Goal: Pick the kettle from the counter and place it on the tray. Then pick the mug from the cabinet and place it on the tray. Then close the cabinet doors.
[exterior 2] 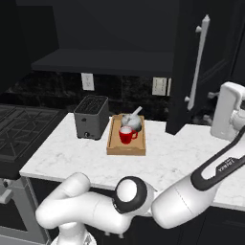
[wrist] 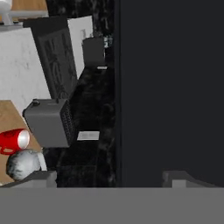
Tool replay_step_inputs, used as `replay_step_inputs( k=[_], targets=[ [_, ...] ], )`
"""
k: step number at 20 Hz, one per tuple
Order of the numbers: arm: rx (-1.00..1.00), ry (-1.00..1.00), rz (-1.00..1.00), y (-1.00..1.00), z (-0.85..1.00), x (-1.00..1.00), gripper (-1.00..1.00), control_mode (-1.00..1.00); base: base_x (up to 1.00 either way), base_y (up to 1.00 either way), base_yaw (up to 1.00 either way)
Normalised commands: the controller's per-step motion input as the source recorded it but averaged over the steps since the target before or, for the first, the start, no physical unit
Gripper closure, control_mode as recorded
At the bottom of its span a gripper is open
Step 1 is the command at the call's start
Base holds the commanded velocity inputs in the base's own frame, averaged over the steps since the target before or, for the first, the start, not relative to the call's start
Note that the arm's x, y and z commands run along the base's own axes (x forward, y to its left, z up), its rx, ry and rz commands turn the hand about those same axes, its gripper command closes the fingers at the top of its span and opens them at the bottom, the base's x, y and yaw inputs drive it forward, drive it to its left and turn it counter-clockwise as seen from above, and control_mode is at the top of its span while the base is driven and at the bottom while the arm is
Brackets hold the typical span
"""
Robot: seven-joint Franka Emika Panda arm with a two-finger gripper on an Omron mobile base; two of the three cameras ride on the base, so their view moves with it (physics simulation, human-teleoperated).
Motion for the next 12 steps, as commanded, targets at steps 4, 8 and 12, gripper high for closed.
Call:
replay_step_inputs(
  k=[4,8,12],
  targets=[
    [-0.09,0.02,-0.34,0.79,0.0,0.2,-1.0,-1.0,0.0,0.0,0.0],
    [-0.09,0.0,-0.35,0.84,-0.01,0.39,-1.0,-1.0,0.0,0.0,0.0],
    [-0.08,0.0,-0.35,0.88,-0.11,0.46,-1.0,-1.0,0.0,0.0,0.0]
  ],
)
